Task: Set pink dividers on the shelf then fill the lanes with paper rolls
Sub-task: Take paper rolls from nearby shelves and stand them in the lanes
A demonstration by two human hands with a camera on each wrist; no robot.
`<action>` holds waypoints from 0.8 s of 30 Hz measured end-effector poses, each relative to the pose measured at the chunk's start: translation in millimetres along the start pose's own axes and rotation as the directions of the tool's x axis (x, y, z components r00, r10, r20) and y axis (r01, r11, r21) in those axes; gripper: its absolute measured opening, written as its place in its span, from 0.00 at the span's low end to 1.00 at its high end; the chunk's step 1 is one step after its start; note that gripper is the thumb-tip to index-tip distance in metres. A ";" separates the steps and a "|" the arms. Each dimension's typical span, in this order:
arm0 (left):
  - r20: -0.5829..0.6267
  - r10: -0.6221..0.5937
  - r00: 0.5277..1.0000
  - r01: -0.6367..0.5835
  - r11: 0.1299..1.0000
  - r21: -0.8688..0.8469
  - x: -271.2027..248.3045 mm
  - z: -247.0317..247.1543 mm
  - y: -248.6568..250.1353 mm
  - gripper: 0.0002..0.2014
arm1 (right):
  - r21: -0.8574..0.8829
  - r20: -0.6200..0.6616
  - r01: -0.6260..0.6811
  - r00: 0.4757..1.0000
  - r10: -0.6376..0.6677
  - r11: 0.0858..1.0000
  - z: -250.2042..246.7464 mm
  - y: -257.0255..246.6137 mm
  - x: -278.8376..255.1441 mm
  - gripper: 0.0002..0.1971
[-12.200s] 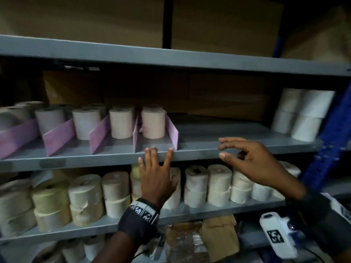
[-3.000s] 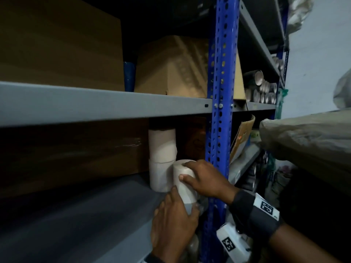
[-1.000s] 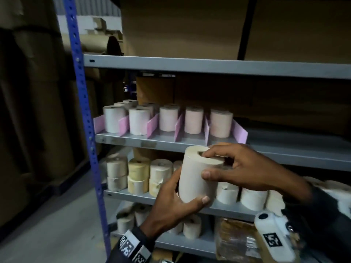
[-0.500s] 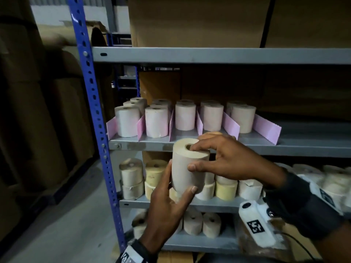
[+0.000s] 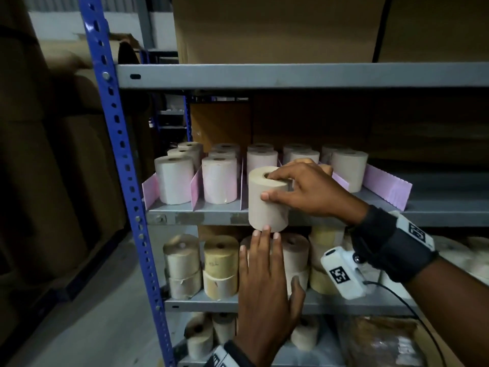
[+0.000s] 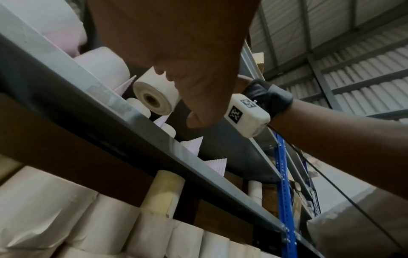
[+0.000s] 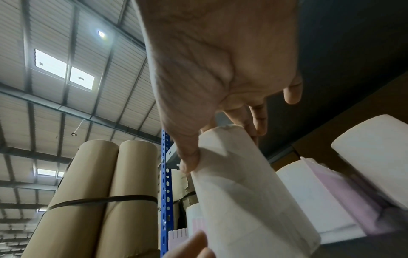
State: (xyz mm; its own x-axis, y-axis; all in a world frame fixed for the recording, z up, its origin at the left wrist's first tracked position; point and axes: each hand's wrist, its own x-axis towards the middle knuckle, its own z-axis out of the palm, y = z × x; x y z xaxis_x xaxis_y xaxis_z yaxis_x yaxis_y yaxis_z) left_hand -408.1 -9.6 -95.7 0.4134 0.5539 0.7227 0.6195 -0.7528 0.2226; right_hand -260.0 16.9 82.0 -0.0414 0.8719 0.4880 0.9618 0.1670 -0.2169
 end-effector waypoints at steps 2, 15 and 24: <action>0.047 -0.023 0.999 0.020 0.998 0.062 10.7 7.4 -4.8 0.40 | -0.001 0.037 -0.002 0.999 0.002 1.000 5.8 7.9 9.4 0.30; 0.097 -0.105 0.990 0.093 0.988 0.121 69.2 41.6 -34.3 0.42 | -0.252 0.185 0.005 0.982 0.043 0.968 15.2 26.6 77.6 0.14; 0.004 -0.053 0.999 0.052 0.990 0.132 69.6 65.6 -56.2 0.41 | -0.325 0.183 -0.040 0.977 0.104 0.945 27.2 36.6 109.2 0.23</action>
State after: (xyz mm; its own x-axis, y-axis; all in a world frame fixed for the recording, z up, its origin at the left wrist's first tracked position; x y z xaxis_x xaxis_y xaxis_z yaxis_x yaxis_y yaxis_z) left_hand -370.4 94.6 -100.8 0.3824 0.5942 0.7076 0.7226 -0.6696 0.1717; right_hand -236.7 130.8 104.3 0.0104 0.9541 0.2993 0.9983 -0.0268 0.0508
